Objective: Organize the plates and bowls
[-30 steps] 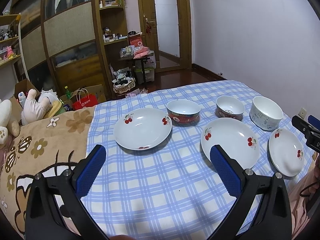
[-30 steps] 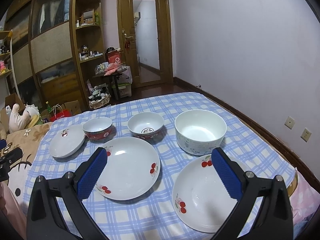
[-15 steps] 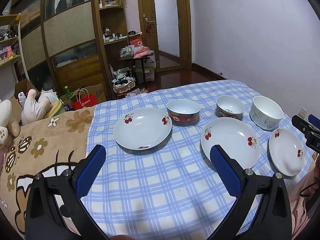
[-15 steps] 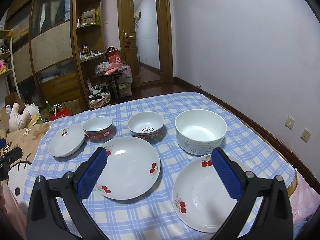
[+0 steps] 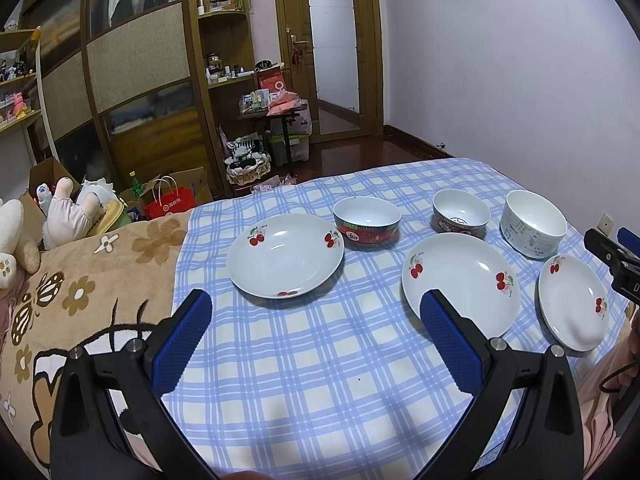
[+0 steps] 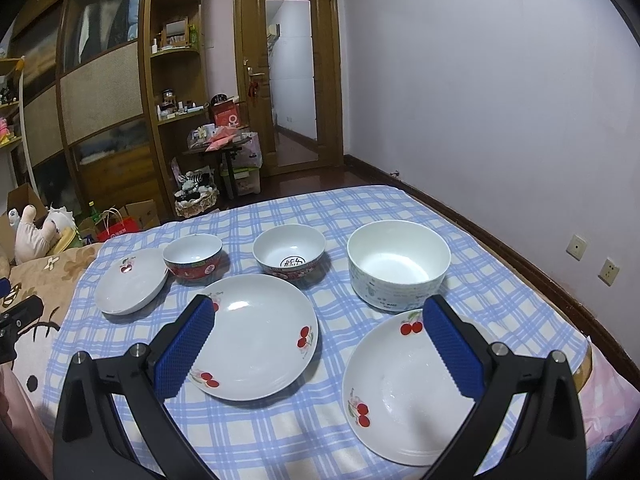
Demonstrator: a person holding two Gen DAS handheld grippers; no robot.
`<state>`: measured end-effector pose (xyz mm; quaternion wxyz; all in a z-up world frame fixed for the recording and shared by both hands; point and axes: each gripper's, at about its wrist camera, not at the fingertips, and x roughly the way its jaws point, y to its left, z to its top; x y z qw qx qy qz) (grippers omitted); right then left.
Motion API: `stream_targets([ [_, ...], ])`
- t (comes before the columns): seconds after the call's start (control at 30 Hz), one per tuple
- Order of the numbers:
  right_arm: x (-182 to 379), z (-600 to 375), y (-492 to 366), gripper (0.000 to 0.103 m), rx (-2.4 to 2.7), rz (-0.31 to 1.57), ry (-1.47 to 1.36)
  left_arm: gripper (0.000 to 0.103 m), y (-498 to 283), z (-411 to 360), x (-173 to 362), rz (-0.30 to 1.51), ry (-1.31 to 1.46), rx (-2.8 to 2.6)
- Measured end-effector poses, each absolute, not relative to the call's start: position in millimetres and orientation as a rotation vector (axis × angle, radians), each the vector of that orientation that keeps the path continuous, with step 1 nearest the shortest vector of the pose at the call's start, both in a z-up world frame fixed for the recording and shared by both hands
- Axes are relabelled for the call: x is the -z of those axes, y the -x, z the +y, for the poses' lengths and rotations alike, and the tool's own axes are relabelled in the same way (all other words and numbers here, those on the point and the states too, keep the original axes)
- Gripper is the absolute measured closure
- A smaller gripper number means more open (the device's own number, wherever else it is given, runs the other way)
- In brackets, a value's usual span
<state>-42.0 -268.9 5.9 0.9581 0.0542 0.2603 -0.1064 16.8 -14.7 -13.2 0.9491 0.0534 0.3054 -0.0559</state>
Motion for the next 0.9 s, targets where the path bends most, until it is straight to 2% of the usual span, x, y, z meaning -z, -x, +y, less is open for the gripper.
stream_targets([
  [0.5, -5, -270, 36, 0.000, 0.202, 0.536, -0.117, 0.001, -17, -6, 11, 0.641, -0.111, 0.101],
  [0.9, -21, -215, -3, 0.000, 0.074, 0.533, 0.017, 0.001, -52, 23, -14, 0.703, -0.106, 0.035],
])
